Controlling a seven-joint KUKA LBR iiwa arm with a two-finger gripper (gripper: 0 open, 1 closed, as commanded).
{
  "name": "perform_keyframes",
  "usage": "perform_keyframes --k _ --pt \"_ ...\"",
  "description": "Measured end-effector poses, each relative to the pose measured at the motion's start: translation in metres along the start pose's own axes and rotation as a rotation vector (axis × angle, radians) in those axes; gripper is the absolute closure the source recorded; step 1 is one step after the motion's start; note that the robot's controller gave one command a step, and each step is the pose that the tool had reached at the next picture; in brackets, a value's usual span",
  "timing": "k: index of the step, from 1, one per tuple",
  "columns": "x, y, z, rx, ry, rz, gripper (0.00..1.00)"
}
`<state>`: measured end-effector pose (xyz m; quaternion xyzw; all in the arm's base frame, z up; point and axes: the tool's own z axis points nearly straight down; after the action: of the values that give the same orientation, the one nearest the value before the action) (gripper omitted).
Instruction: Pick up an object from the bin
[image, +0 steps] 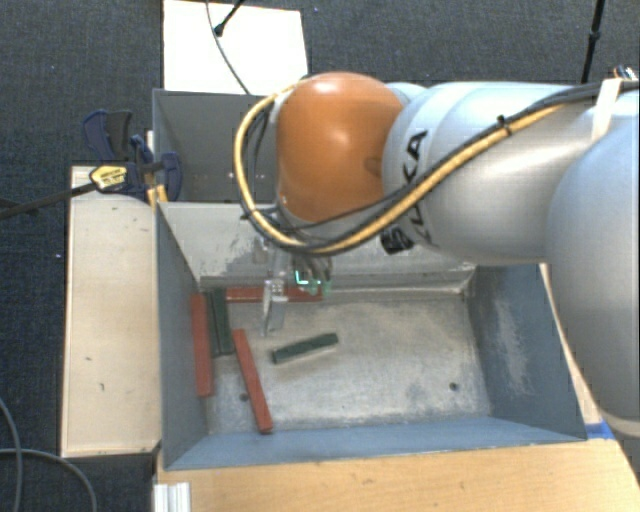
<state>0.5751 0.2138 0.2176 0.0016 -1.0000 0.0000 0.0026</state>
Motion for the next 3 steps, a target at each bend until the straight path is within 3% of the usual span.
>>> perform_keyframes --k 1,2,3 --pt "0.003 -0.042 0.149 0.002 0.001 -0.068 0.00" --pt "0.012 -0.117 0.148 0.004 -0.005 -0.132 0.00" --pt "0.012 -0.111 0.147 -0.001 -0.007 -0.132 1.00"
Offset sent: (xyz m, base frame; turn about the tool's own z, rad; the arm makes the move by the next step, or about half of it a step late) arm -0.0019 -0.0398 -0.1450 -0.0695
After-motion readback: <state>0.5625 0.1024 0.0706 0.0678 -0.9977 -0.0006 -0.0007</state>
